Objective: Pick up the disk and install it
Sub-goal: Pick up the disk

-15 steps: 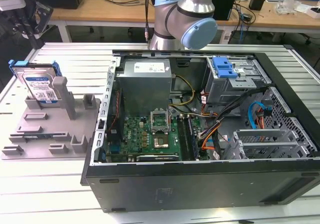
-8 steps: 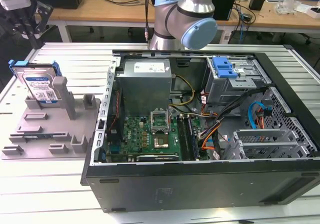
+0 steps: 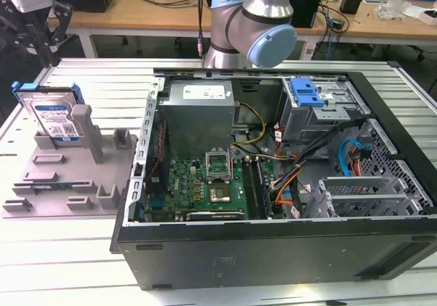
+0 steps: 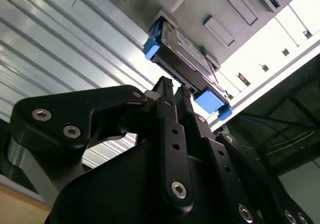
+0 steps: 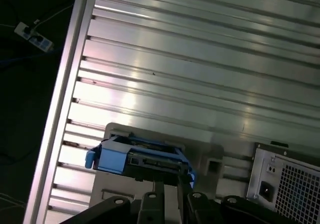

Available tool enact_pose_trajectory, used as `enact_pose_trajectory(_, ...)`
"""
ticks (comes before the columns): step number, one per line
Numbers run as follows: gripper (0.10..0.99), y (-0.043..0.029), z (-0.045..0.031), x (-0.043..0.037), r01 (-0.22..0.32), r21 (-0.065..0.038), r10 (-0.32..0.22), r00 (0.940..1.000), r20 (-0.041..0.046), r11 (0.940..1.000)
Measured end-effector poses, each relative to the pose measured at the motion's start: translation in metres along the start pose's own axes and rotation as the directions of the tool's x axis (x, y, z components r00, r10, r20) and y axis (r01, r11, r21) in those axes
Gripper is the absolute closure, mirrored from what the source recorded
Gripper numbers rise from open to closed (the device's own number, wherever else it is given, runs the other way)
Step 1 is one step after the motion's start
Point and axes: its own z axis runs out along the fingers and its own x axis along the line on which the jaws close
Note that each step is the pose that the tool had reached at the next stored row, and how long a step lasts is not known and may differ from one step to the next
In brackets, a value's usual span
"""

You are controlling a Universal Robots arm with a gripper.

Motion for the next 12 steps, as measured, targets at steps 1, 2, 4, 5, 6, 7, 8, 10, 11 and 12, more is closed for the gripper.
enact_pose_trajectory(1,0.851,0.0,0.0,0.0,0.019,0.0,-0.019,0.9998,-0.001,0.9998)
enact_pose_trajectory(2,0.792,0.0,0.0001,0.0,0.046,-0.001,-0.046,0.9989,-0.0022,0.999)
enact_pose_trajectory(4,0.671,0.0,0.0002,0.0,0.088,-0.002,-0.088,0.9961,-0.0042,0.9962)
enact_pose_trajectory(5,0.604,0.0,0.0002,0.0,0.105,-0.002,-0.105,0.9944,-0.005,0.9944)
enact_pose_trajectory(6,0.604,0.0001,0.0003,0.0,0.131,-0.003,-0.131,0.9914,-0.0061,0.9914)
enact_pose_trajectory(7,0.604,0.0001,0.0003,-0.0001,0.147,-0.003,-0.147,0.9891,-0.0067,0.9892)
enact_pose_trajectory(8,0.604,0.0002,0.0004,-0.0001,0.184,-0.004,-0.184,0.9828,-0.0084,0.9828)
enact_pose_trajectory(10,0.604,0.0004,0.0004,-0.0001,0.235,-0.006,-0.235,0.972,-0.0104,0.972)
enact_pose_trajectory(11,0.604,0.0004,0.0005,-0.0001,0.252,-0.006,-0.252,0.9676,-0.0111,0.9677)
enact_pose_trajectory(12,0.604,0.0004,0.0005,-0.0001,0.281,-0.007,-0.281,0.9596,-0.0122,0.9597)
